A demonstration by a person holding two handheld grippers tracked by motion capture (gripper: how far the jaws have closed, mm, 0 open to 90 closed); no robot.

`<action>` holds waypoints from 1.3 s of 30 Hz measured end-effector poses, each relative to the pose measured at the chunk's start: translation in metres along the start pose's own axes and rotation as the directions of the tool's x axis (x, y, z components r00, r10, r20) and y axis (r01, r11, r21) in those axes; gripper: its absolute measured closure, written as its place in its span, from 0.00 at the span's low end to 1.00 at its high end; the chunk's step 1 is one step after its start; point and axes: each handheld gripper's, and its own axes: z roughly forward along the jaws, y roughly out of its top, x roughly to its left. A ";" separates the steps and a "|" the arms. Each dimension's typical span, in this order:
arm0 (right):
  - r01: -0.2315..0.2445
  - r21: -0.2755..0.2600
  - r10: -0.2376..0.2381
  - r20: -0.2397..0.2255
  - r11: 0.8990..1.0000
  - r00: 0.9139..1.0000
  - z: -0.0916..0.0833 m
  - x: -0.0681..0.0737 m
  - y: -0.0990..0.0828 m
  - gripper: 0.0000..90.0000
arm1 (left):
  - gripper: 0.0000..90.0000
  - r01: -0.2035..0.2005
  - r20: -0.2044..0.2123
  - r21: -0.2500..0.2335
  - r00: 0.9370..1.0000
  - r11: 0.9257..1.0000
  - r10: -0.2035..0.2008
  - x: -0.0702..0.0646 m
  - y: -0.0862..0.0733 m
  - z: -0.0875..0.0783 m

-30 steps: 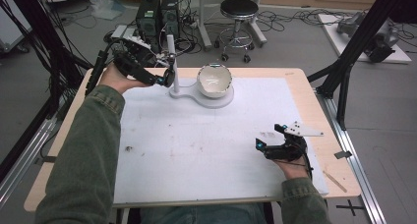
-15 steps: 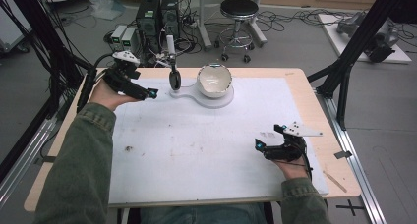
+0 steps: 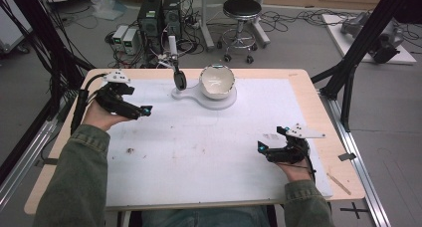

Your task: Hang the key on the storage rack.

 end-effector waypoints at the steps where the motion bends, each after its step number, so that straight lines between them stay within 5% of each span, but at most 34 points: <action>1: 0.001 0.000 -0.001 0.000 1.000 1.000 0.000 0.000 0.000 0.00 | 0.02 -0.001 -0.004 -0.005 1.000 1.000 0.001 0.000 -0.003 0.000; 8: 0.002 0.002 -0.002 -0.003 1.000 1.000 0.000 0.000 0.000 0.00 | 0.02 0.020 0.006 -0.026 1.000 0.999 -0.019 0.000 -0.025 0.000; 20: 0.000 0.004 0.000 -0.001 1.000 1.000 0.000 0.001 0.000 0.00 | 0.02 0.048 -0.005 -0.146 0.999 0.988 -0.049 -0.006 -0.056 -0.008; 39: 0.005 0.013 -0.005 -0.003 1.000 1.000 0.002 0.001 -0.001 0.00 | 0.02 0.072 0.015 -0.154 0.997 0.985 -0.071 -0.023 -0.103 -0.008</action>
